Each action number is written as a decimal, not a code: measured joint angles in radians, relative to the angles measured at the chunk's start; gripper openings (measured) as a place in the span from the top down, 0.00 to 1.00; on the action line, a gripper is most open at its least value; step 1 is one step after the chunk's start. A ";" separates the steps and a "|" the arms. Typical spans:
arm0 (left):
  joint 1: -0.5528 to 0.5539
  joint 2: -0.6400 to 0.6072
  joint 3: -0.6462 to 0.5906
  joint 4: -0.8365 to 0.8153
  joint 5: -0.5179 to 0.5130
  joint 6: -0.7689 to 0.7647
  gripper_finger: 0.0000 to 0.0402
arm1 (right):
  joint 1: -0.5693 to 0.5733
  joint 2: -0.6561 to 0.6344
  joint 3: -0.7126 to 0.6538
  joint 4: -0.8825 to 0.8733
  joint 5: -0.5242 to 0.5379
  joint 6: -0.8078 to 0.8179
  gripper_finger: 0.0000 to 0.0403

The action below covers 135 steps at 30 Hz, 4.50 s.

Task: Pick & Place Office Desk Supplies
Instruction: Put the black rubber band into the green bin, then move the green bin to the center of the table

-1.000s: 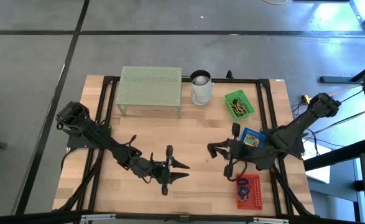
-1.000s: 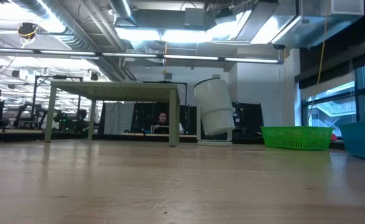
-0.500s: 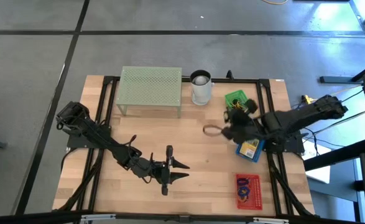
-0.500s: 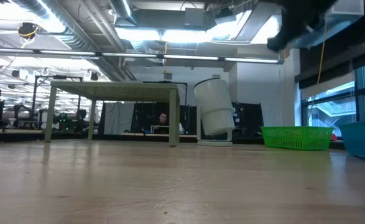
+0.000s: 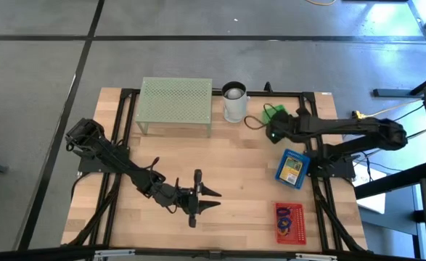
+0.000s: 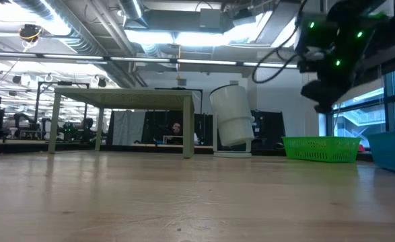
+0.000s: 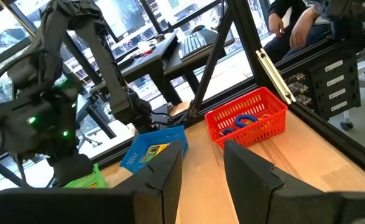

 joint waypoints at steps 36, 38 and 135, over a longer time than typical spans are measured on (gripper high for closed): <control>0.125 0.000 0.000 0.044 -0.254 -0.092 0.73 | -0.158 0.000 -0.035 0.105 -0.045 -0.162 0.49; 0.153 0.000 0.000 0.046 -0.231 -0.121 0.74 | -0.124 0.000 -0.035 0.108 -0.044 -0.177 0.50; 0.154 -0.094 0.000 -0.075 -0.349 -0.190 0.77 | 0.389 0.286 0.130 0.452 -0.642 -0.115 0.99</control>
